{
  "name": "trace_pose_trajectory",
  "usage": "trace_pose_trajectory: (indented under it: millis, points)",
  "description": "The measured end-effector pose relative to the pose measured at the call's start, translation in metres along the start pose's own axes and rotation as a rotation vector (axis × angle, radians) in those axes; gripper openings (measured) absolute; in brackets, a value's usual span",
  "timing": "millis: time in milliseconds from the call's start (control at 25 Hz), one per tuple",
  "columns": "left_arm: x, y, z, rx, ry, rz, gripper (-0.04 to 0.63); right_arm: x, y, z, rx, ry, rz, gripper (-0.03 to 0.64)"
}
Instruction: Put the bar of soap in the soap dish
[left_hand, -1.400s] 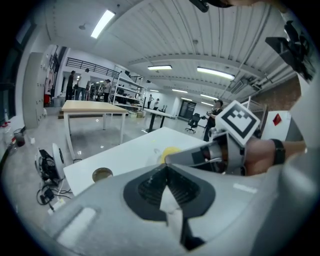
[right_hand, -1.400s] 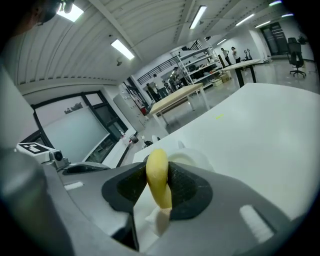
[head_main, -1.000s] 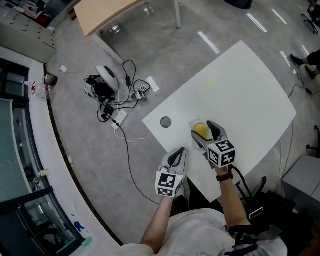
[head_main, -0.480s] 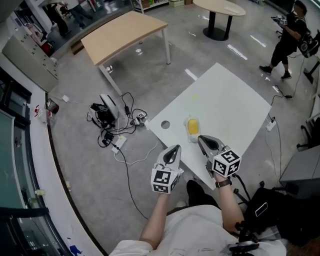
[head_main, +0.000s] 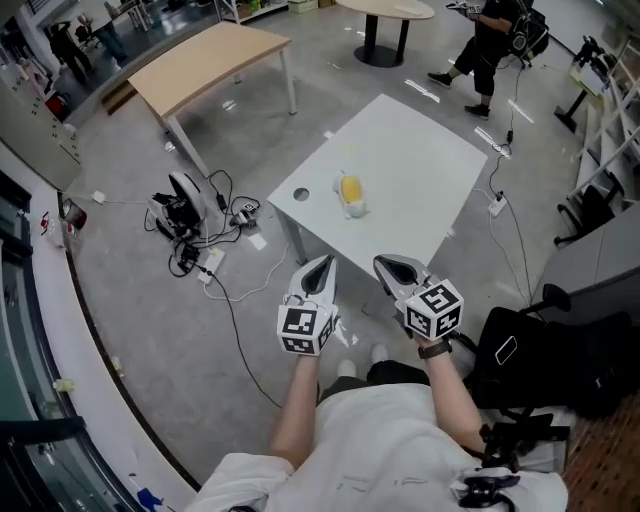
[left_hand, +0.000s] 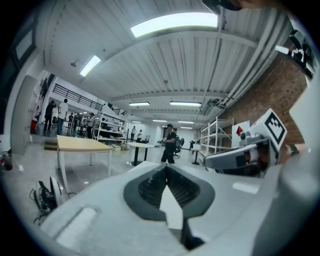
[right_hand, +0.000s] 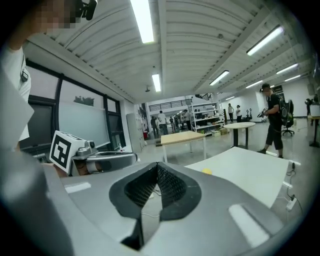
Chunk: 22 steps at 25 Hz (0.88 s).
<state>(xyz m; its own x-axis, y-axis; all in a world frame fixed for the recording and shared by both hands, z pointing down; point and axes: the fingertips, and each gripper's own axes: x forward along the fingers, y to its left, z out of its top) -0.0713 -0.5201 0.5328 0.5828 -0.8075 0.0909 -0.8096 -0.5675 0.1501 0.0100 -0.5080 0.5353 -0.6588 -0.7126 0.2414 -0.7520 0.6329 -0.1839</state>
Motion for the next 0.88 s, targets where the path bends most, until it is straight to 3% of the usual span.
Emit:
trace_pose_trajectory:
  millis: [240, 440, 880]
  points:
    - [-0.042, -0.03, 0.005, 0.005, -0.021, 0.008, 0.0, -0.049, 0.031, 0.002, -0.037, -0.047, -0.033, 0.009]
    - [-0.083, -0.071, 0.012, 0.055, -0.021, 0.006, 0.0, -0.098, 0.06, 0.004, -0.014, -0.115, -0.046, 0.009]
    - [-0.204, -0.216, -0.036, 0.126, 0.001, 0.014, 0.0, -0.268, 0.135, -0.08, 0.027, -0.164, -0.057, 0.009]
